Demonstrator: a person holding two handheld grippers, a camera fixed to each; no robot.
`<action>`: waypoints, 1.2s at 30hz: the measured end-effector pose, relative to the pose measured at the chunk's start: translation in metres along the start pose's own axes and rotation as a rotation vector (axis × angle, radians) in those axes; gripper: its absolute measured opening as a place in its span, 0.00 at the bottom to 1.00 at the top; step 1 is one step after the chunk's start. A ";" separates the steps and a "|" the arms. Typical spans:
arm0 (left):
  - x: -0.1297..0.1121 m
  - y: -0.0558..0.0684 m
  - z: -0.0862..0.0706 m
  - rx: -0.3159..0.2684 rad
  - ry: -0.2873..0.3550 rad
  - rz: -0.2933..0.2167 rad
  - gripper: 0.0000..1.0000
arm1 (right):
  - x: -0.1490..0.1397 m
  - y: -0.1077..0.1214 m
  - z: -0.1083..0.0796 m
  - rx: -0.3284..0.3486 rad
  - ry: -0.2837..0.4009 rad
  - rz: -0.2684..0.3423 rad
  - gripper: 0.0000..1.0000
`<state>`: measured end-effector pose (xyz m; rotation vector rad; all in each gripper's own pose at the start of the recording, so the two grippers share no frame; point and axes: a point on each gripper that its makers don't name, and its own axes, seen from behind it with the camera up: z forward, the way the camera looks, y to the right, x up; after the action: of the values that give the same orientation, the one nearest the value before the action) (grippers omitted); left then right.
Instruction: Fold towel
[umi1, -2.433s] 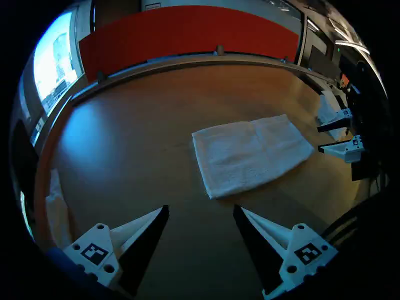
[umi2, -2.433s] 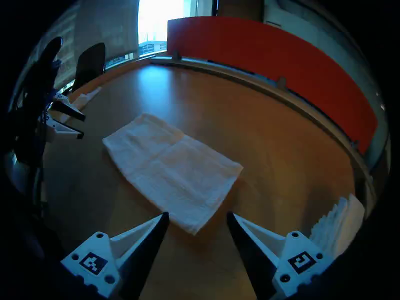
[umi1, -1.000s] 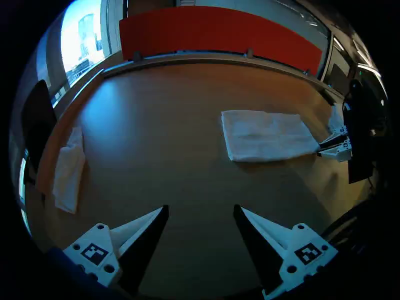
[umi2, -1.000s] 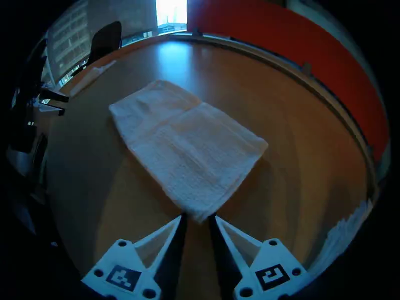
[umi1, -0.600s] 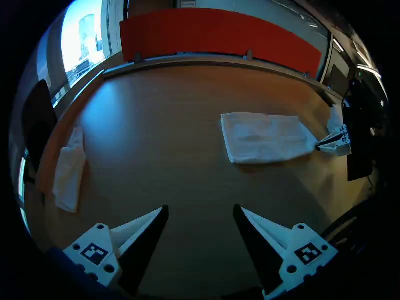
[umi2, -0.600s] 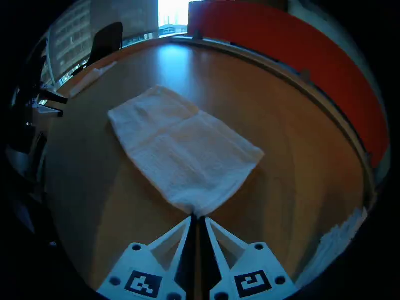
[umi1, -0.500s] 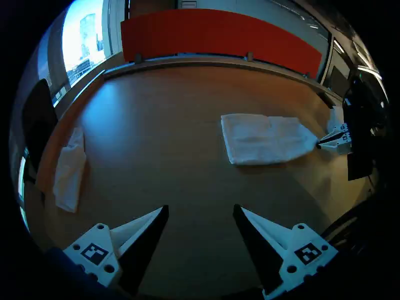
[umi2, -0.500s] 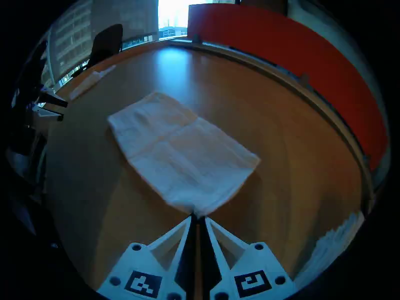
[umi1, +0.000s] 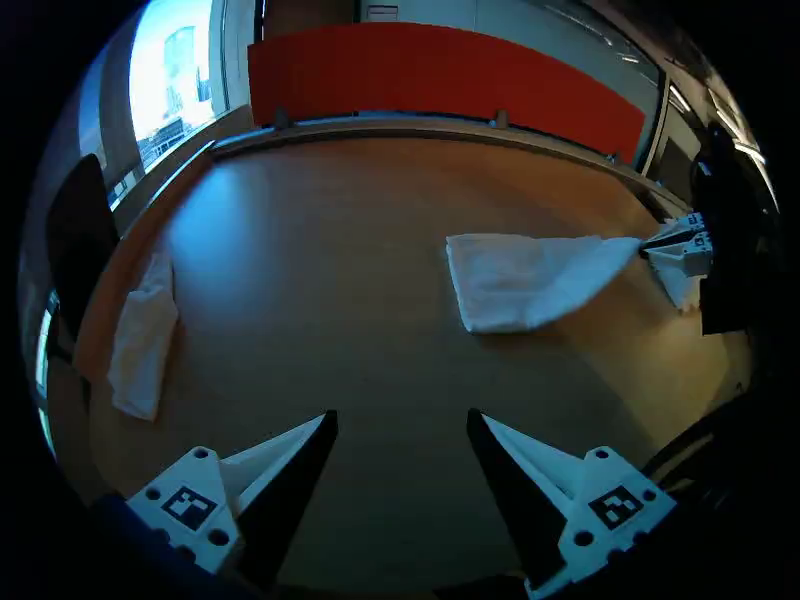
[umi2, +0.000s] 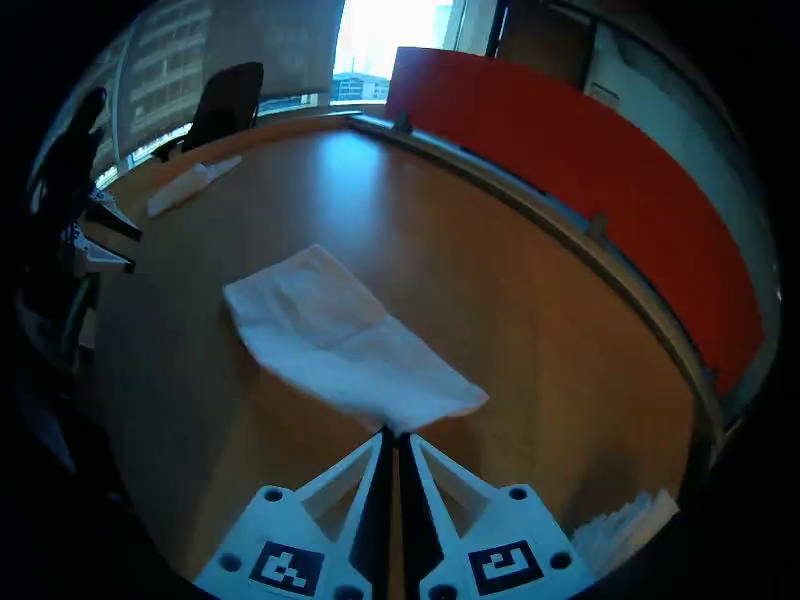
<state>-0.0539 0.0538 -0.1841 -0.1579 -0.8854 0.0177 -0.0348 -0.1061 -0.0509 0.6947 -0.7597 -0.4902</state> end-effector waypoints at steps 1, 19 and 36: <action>0.000 0.000 -0.001 0.000 0.001 0.000 0.96 | 0.001 0.002 -0.002 -0.005 0.002 -0.004 0.03; -0.003 -0.001 -0.015 0.006 0.012 -0.023 0.96 | 0.048 -0.009 -0.003 0.029 0.057 -0.083 0.03; -0.005 -0.010 -0.032 0.019 0.030 -0.073 0.96 | 0.104 -0.097 0.056 0.214 0.077 -0.199 0.03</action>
<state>-0.0323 0.0399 -0.2063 -0.1074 -0.8599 -0.0443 -0.0261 -0.2586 -0.0441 0.9895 -0.6796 -0.5645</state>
